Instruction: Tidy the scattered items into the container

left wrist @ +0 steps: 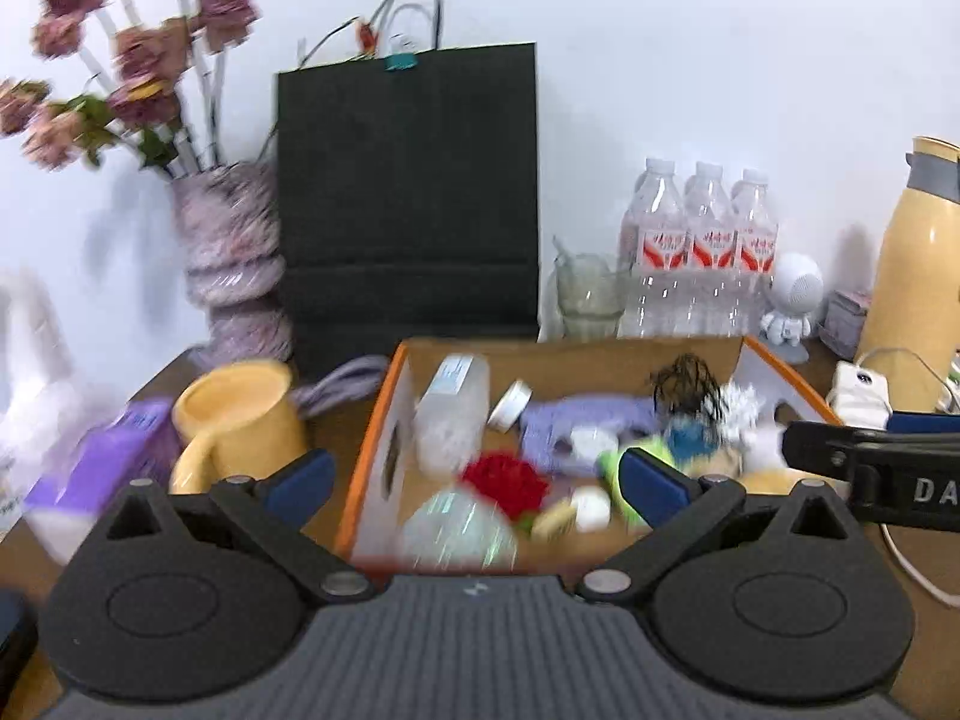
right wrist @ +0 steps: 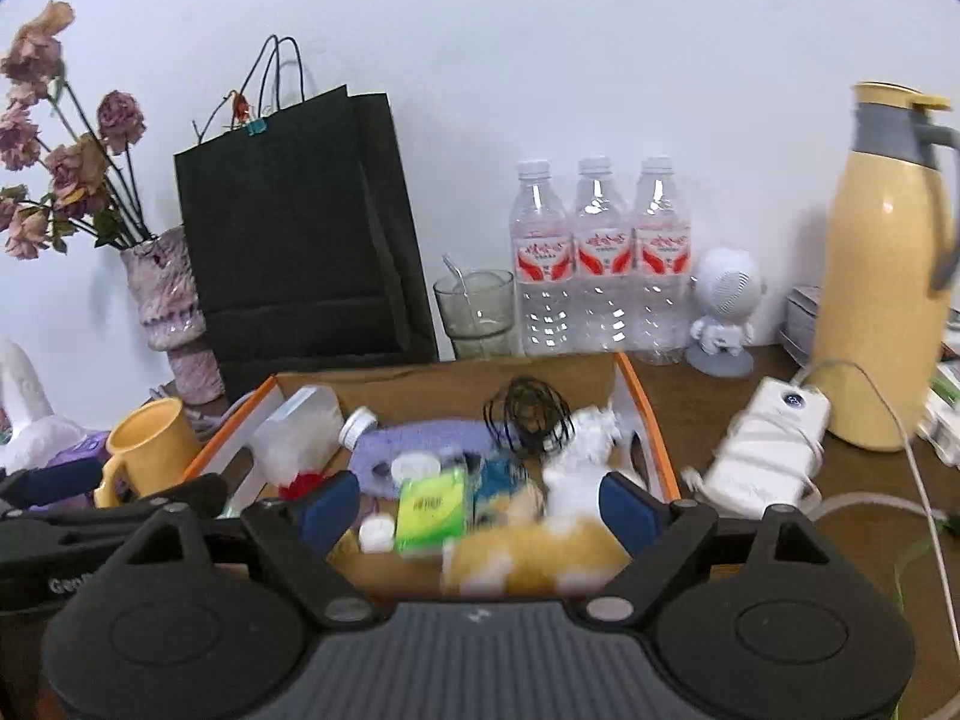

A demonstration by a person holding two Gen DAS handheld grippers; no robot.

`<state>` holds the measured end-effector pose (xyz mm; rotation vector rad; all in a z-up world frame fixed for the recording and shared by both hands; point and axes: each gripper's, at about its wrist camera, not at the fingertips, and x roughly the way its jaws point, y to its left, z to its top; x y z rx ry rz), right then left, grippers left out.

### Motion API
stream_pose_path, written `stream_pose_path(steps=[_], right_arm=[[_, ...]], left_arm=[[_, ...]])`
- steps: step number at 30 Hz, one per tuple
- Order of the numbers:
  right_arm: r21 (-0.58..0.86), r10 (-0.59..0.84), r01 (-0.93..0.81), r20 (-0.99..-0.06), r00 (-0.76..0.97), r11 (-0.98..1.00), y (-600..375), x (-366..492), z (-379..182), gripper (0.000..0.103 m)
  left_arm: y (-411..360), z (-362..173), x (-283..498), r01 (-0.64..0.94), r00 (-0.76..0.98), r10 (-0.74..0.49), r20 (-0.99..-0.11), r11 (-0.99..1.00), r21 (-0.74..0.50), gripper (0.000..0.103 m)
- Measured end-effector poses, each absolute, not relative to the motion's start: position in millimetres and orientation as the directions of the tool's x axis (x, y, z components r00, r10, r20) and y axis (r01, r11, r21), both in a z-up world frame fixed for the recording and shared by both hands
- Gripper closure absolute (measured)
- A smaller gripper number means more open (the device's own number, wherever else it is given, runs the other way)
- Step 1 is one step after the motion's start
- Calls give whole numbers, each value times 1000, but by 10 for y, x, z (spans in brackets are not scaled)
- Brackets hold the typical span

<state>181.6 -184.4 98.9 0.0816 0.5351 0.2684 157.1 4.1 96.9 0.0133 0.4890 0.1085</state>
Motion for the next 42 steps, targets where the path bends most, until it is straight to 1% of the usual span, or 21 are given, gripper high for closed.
stream_pose_path(steps=[2, 3, 5, 8, 11, 13, 16, 19, 22, 26, 29, 34, 42], right_arm=[[157, 261, -209, -516, 816, 965, -1891, 1479, 950, 15], [160, 276, -225, -519, 809, 961, -1910, 1312, 919, 15], [154, 300, -258, -505, 809, 954, -1961, 915, 841, 12], [98, 297, -287, -487, 821, 953, -1993, 443, 720, 10], [61, 290, -300, -493, 821, 952, -1986, 176, 623, 10], [35, 283, -306, -496, 821, 951, -1980, 61, 548, 9], [38, 274, -299, -523, 807, 953, -1957, 44, 417, 8], [50, 271, -293, -549, 791, 955, -1909, 126, 305, 8], [26, 248, -281, -554, 795, 959, -1849, 217, 226, 8], [10, 224, -267, -571, 790, 964, -1773, 411, 152, 8], [-1, 203, -250, -581, 788, 968, -1756, 521, 105, 8], [21, 210, -247, -599, 773, 969, -1752, 595, 29, 8], [19, 201, -245, -634, 747, 969, -1747, 625, -21, 8]], left_arm=[[105, 941, 1257, -105, 876, 96, -473, 994, 7, 0], [146, 910, 1050, -101, 876, 85, -475, 995, -8, 0], [197, 824, 707, -99, 875, 75, -478, 995, -26, 0], [218, 654, 341, -110, 862, 86, -499, 994, -19, 0], [197, 488, 109, -89, 844, 76, -531, 996, 0, 0], [174, 425, 15, -80, 841, 71, -536, 997, 7, 0], [140, 346, 14, -77, 838, 74, -541, 997, 16, 0], [116, 258, 103, -71, 821, 64, -567, 997, 10, 0], [87, 164, 214, -60, 814, 52, -579, 998, 6, 0], [52, 52, 385, -59, 798, 75, -598, 997, 46, 0], [76, 28, 460, -55, 788, 67, -612, 998, 38, 0], [110, -14, 541, -52, 764, 57, -642, 998, 27, 0], [128, -40, 538, -58, 766, 58, -641, 998, 21, 0]])
